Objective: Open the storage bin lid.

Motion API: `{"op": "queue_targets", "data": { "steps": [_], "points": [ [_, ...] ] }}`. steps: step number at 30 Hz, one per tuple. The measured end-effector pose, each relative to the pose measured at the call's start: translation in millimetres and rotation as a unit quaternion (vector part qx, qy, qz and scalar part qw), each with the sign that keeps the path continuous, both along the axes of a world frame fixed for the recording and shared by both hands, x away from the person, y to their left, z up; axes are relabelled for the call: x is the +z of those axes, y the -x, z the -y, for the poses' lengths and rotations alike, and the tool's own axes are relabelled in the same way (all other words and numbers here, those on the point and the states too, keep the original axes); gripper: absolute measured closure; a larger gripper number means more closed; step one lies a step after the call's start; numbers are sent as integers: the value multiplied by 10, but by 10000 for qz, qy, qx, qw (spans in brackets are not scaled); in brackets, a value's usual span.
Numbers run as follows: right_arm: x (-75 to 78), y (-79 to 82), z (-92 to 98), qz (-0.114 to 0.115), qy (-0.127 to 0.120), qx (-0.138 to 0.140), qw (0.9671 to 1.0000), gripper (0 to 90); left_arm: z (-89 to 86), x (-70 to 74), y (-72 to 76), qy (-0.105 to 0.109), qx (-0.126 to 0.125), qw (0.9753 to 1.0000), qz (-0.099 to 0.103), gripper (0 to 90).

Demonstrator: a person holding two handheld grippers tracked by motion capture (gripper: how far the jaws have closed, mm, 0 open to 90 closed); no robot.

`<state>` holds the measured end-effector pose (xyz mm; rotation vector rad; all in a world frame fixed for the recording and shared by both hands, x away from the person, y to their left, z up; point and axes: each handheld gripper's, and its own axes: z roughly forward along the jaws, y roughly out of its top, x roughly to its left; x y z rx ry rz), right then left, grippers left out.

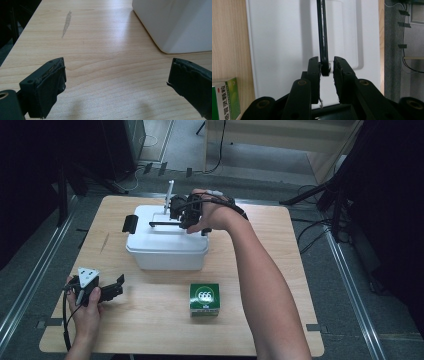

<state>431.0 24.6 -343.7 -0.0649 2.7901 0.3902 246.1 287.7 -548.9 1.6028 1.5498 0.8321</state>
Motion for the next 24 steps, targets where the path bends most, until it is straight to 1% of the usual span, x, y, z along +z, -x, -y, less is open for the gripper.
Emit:
{"op": "queue_targets", "data": {
  "steps": [1,2,3,4,7,8,9,10,11,14,15,16,17,20,24],
  "points": [
    [-2,10,-43,-78,31,-44,10000,775,-2,0,-1,5,-8,10000,-3,21],
    [-2,10,-43,-78,31,-44,10000,775,-2,0,-1,5,-8,10000,-3,21],
    [-14,7,-92,-51,66,16,10000,782,-3,0,-1,7,-10,10000,-4,21],
    [-19,10,-115,-73,97,14,9999,783,-6,1,0,-2,-20,10000,-22,21],
    [-29,-19,-190,-40,168,106,9998,793,-8,1,-2,16,-32,10000,-29,21],
    [-25,-19,-213,-30,195,54,9998,796,-8,0,-5,30,-32,10000,-28,21],
    [-25,-19,-213,-30,195,54,9998,796,-8,0,-5,30,-32,10000,-28,22],
    [-19,-34,-263,-64,181,69,9998,798,-10,1,-7,28,-38,10000,-40,21],
    [-22,-49,-290,-54,156,157,9997,799,-10,1,-7,28,-38,10000,-40,21],
    [-40,-52,-359,-36,207,161,9997,810,-8,-2,-14,31,-35,10000,-32,21],
    [-56,-52,-378,36,194,193,9996,821,-8,-3,-14,42,-33,10000,-31,22],
    [-56,-52,-378,36,194,193,9996,821,-8,-3,-14,42,-33,10000,-31,22],
    [-76,-54,-406,137,224,230,9994,837,-9,1,-9,30,-15,10000,-24,21],
    [-77,-58,-413,104,255,228,9994,848,-11,1,-5,46,-21,10000,-16,22],
    [-63,-46,-412,114,353,219,9991,851,-13,-1,-9,70,-13,10000,-10,22]
  ]
}}
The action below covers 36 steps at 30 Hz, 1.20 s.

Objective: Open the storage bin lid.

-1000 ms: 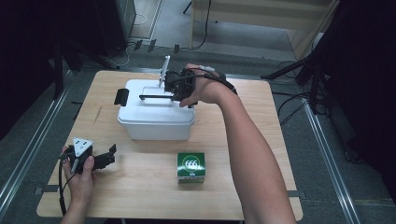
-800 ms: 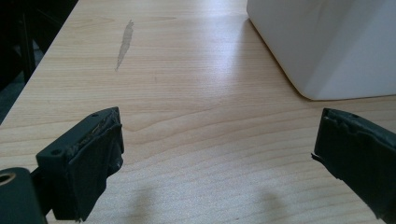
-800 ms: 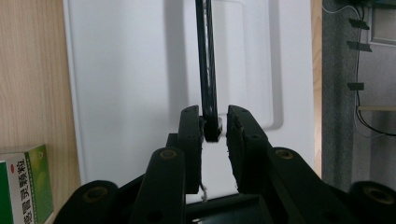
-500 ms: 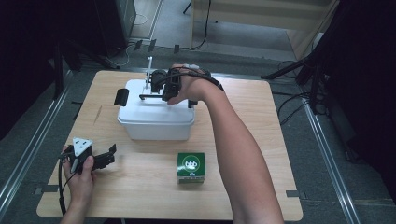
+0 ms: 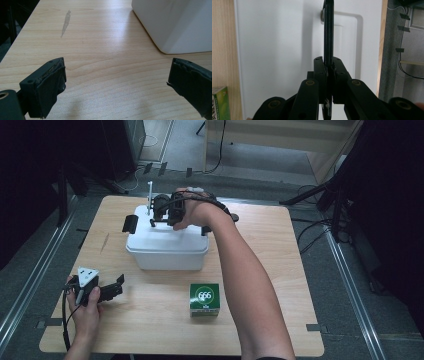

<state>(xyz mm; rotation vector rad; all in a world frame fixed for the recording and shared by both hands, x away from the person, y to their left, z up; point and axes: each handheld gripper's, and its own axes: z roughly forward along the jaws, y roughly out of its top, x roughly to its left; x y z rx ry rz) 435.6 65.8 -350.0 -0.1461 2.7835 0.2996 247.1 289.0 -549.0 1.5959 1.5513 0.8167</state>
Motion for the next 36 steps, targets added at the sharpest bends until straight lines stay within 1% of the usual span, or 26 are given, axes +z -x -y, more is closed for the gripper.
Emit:
{"op": "queue_targets", "data": {
  "steps": [1,5,6,8,9,10,11,12,13,14,15,16,18,20,21,23,24,25,26,27,28,29,35,36],
  "points": [
    [13,2,-1,4,-2,56,10000,851,-2,1,-2,-1,-4,10000,-13,22],
    [49,1,2,5,-45,73,10000,852,-4,1,-3,8,0,10000,-13,22],
    [84,15,13,20,-89,29,10000,853,-5,1,-3,5,-4,10000,-15,22],
    [103,15,21,26,-125,52,9999,853,-3,1,-4,7,4,10000,-20,22],
    [158,20,42,77,-157,83,9998,853,-3,0,-5,5,5,10000,-18,22],
    [158,20,42,77,-157,83,9998,853,-4,0,-6,-2,3,10000,-19,22],
    [220,31,74,117,-259,27,9996,853,-3,0,-5,-8,6,10000,-20,22],
    [220,31,74,117,-259,27,9996,853,-3,0,-5,-8,6,10000,-20,22],
    [279,46,108,142,-366,3,9992,853,-2,1,-5,-4,13,10000,-17,22],
    [303,52,125,124,-400,22,9991,853,-3,1,4,-2,53,10000,49,23],
    [303,52,125,124,-400,22,9991,853,-3,1,4,-2,53,10000,49,23],
    [340,80,166,125,-403,-49,9991,853,-7,3,5,3,66,10000,53,23],
    [356,85,188,125,-387,-31,9992,853,-16,5,8,14,77,10000,51,23],
    [392,103,271,150,-343,-53,9993,853,-19,4,9,48,113,9999,95,23],
    [392,103,271,150,-343,-53,9993,853,-23,5,9,56,111,9999,93,23],
    [418,102,342,160,-346,-61,9993,854,-23,4,9,56,112,9999,94,23],
    [445,107,419,185,-368,-137,9991,853,-19,4,8,50,114,9999,92,23],
    [456,107,460,201,-384,-145,9990,853,-19,4,8,50,114,9999,92,23],
    [456,107,460,201,-384,-145,9990,853,-19,4,9,39,110,9999,89,23],
    [463,104,500,199,-402,-124,9989,853,-18,6,10,34,108,9999,83,23],
    [474,109,583,235,-419,-168,9987,853,-17,5,10,26,113,9999,85,23],
    [476,105,624,248,-428,-148,9987,854,-17,6,10,18,119,9999,89,23],
    [473,106,886,225,-494,-301,9981,854,-21,10,27,34,129,9998,160,23],
    [473,106,886,225,-494,-301,9981,854,-21,10,27,34,129,9998,160,23]
  ]
}}
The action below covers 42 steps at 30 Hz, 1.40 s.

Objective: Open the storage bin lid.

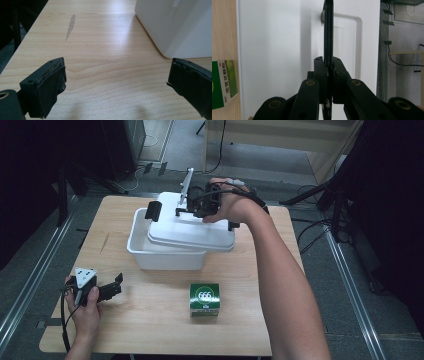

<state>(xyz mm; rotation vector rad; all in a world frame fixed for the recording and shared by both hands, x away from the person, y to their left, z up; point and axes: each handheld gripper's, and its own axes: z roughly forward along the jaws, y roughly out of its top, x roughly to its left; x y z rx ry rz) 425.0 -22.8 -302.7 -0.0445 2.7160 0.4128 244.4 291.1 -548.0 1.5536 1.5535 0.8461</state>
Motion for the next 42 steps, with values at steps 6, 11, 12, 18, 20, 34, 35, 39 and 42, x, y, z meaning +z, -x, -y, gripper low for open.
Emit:
{"op": "queue_targets", "data": {
  "steps": [6,11,12,18,20,34,35,39,42],
  "points": [
    [-22,7,309,-26,-45,-228,9997,854,-12,2,8,-21,1,10000,23,23],
    [-33,14,482,-37,-43,-350,9994,854,-6,0,8,10,12,10000,60,23],
    [-44,9,566,-49,-58,-367,9993,854,-6,0,8,-3,31,10000,51,23],
    [-83,18,776,-92,-108,-525,9985,853,-8,1,11,-11,43,10000,64,23],
    [-110,24,861,-113,-123,-604,9980,853,-10,3,14,16,48,10000,62,23],
    [-239,94,1409,-156,-201,-944,9952,854,-19,0,12,52,101,9999,99,23],
    [-239,94,1409,-156,-201,-944,9952,854,-19,0,12,52,101,9999,99,23],
    [-282,129,1552,-163,-196,-1020,9945,854,-19,1,14,64,107,9999,99,23],
    [-311,153,1636,-166,-240,-1083,9937,854,-23,3,18,65,85,9999,88,23]
  ]
}}
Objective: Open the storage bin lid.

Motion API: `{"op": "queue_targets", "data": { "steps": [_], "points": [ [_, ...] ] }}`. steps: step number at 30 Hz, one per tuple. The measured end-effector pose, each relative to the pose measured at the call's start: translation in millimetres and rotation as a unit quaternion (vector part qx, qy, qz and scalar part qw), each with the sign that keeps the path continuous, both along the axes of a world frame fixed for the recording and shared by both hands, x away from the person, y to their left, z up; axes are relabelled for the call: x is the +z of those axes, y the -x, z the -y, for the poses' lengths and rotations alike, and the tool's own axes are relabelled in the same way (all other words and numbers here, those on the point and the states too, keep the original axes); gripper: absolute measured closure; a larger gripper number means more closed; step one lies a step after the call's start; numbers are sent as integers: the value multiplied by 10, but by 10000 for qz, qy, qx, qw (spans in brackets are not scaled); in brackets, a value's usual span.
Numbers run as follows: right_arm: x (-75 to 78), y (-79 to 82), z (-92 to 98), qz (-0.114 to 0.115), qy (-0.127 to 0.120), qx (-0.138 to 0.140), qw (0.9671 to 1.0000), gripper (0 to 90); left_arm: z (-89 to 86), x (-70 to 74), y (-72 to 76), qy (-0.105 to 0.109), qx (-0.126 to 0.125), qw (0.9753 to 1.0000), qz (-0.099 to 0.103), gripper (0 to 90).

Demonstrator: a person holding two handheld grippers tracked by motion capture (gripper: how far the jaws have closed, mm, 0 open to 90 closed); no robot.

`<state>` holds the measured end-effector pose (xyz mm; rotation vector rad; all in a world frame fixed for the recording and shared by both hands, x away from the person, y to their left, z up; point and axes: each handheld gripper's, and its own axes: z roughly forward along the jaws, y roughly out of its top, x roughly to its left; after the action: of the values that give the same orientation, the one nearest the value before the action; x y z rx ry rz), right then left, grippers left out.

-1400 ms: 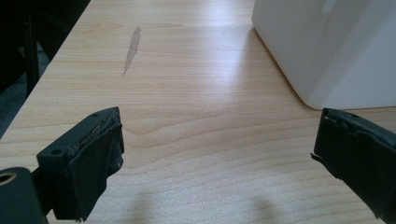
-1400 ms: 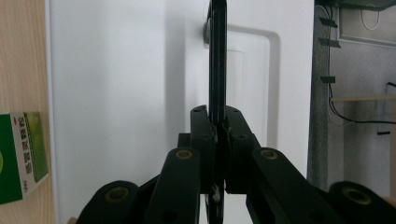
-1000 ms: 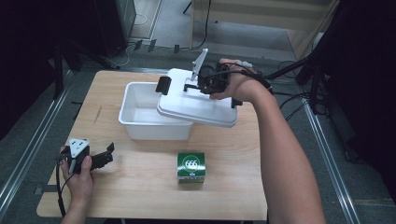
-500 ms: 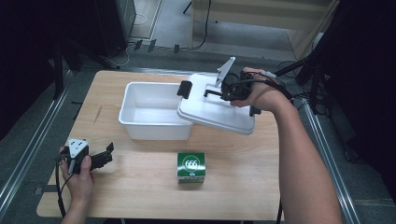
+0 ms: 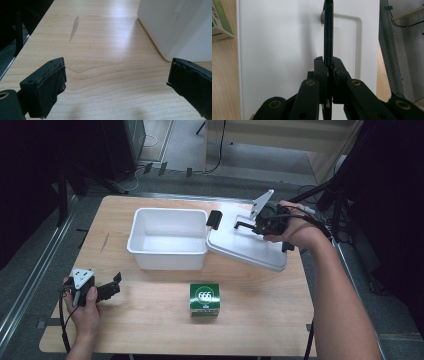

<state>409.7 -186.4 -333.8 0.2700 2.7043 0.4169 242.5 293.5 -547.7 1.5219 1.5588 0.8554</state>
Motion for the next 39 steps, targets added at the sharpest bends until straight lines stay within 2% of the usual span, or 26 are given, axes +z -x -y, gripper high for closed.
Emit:
{"op": "queue_targets", "data": {
  "steps": [7,13,21,39],
  "points": [
    [-110,31,175,-47,33,-64,10000,854,-1,1,0,4,-2,10000,6,23],
    [-209,56,252,-108,48,-148,9998,854,0,1,2,-3,-4,10000,5,23],
    [-486,104,291,-213,176,-146,9995,854,9,-3,1,-15,-22,10000,0,23],
    [-981,149,350,-311,195,-266,9990,854,14,-5,0,-37,-17,10000,7,23]
  ]
}}
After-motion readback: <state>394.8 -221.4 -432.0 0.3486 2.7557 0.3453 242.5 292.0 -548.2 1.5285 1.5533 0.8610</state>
